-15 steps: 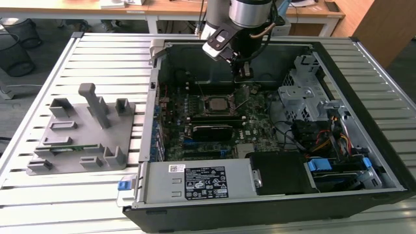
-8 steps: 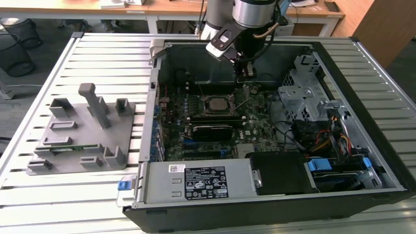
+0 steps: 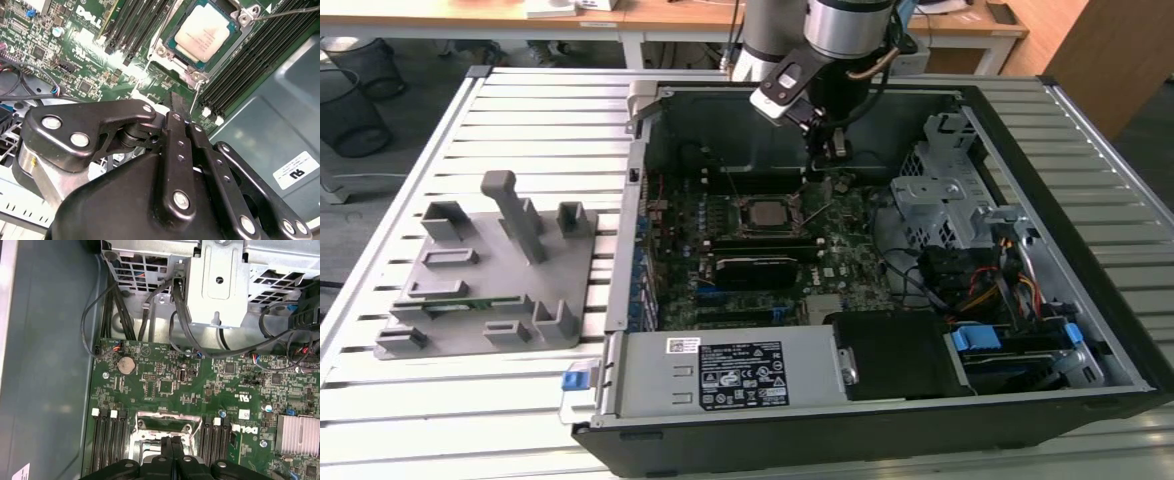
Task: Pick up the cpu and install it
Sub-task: 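Close the cpu cover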
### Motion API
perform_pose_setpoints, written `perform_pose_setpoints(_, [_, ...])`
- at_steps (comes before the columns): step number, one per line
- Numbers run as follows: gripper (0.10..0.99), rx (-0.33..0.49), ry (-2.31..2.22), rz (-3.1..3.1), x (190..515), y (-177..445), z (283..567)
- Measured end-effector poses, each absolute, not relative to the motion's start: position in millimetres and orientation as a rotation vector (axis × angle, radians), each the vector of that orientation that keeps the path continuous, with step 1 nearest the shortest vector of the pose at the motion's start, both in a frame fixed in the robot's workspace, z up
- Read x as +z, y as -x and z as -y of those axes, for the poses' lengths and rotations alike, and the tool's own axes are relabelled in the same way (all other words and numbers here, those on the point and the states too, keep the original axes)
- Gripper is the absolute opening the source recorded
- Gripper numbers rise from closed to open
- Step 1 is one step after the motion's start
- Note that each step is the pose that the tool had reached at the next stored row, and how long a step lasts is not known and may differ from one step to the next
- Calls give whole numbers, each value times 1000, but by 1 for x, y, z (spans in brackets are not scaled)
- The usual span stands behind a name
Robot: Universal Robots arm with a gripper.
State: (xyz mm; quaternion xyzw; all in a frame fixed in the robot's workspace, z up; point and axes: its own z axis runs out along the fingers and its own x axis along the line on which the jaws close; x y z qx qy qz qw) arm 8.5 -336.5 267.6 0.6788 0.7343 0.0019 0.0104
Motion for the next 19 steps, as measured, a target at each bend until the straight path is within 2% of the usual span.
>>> perform_pose_setpoints(19, [106, 7, -2065, -2340, 264, -23, 336])
